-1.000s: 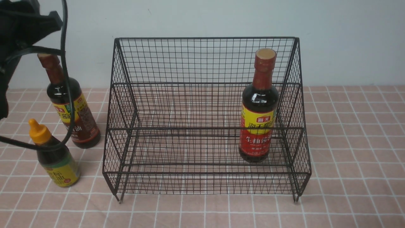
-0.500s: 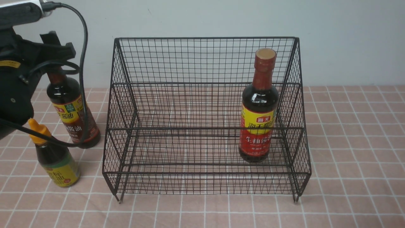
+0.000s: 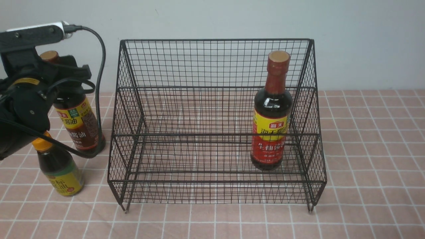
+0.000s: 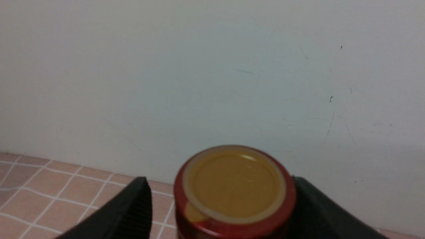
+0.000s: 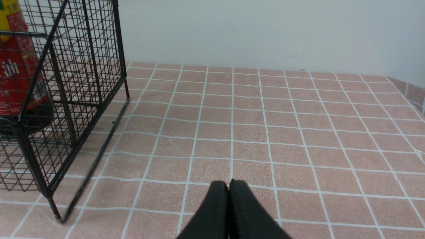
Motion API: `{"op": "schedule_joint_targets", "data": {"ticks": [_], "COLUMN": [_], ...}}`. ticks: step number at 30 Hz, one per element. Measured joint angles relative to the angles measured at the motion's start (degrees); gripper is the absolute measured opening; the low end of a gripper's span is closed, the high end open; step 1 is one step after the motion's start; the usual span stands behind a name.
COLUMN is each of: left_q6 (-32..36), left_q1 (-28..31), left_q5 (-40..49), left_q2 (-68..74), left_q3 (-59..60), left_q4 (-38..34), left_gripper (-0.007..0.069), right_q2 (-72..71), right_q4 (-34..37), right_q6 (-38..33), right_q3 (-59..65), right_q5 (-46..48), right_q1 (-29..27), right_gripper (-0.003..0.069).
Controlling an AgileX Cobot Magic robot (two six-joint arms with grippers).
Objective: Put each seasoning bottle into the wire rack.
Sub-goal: Use the left arm to grab the condiment bottle farthest to it, then use the left arm to put the condiment bottle back on the shelf
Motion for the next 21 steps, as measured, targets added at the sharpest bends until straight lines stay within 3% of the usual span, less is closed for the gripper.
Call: {"op": "schedule_joint_targets", "data": {"ticks": [1, 7, 16, 21], "left_q6": [0.0, -0.16, 0.16, 1.77], "left_q1": [0.0, 0.0, 0.0, 0.0], "left_q5": [0.0, -0.06, 4.63, 6.42], "left_q2": [0.01, 0.14, -3.8, -8.34], "left_q3": [0.0, 0.0, 0.33, -2.43], "left_q4": [0.0, 1.29, 10.78, 11.59], "left_gripper": [0.0472, 0.0257, 0.026, 0.026], "right_q2": [0.0, 0.0, 0.0, 0.0], "right_q4": [0.0, 0.0, 0.0, 0.0], "right_q6": [0.0, 0.0, 0.0, 0.0], "right_q3": [0.0, 0.0, 0.0, 0.0], "right_q5": [0.0, 0.0, 0.0, 0.0], "right_q1": [0.0, 0.0, 0.0, 0.0], "right_gripper": [-0.0014, -0.0014, -0.0014, -0.0014]}}
